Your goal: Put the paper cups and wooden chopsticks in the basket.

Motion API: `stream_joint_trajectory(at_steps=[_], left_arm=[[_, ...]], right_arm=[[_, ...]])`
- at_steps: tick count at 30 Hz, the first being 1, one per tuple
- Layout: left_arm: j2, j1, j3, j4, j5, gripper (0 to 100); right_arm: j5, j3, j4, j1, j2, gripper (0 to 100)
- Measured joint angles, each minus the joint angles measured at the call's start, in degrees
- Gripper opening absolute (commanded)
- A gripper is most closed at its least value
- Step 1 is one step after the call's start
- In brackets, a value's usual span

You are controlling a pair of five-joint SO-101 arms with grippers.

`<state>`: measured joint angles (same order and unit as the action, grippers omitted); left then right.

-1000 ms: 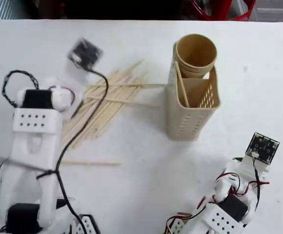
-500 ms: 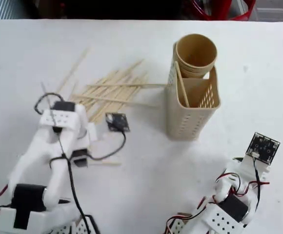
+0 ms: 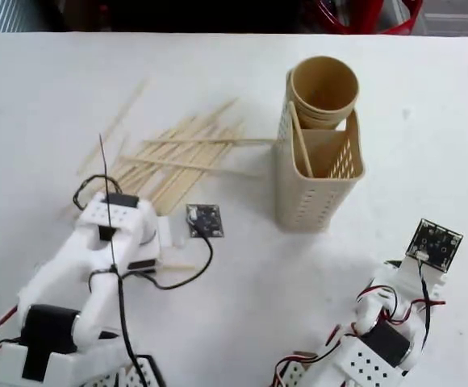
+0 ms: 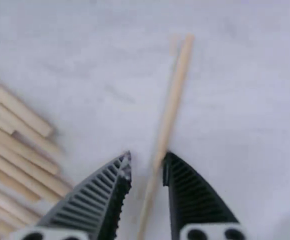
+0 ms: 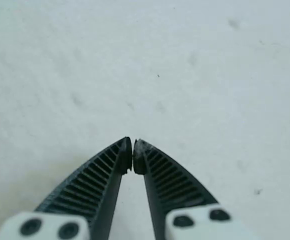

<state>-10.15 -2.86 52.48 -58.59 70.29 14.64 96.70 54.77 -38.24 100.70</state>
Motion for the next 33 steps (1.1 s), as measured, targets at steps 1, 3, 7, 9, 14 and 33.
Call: stream_joint_trajectory(at_steps=[1,3,7,9,14,33], left_arm=[[0.00,-0.09,0.09,0.00,0.00,3],[0.00,-0.18,0.88,-0.09,0.00,3],[0.00,-0.88,1.05,-0.09,0.00,2],[0.00,-0.97,1.05,-0.09,0.00,2],[0.00,-0.70,1.05,-0.09,-1.05,2],[-12.84,1.41,-47.56,-29.36,-29.27,2]], right_arm=[[0.00,0.00,0.00,0.09,0.00,2.1],[0.00,0.00,0.00,0.09,0.00,2.1],[0.00,0.00,0.00,0.09,0.00,2.1],[0.00,0.00,0.00,0.09,0.00,2.1],[0.00,0.00,0.00,0.09,0.00,2.1],[0.00,0.00,0.00,0.09,0.00,2.1]])
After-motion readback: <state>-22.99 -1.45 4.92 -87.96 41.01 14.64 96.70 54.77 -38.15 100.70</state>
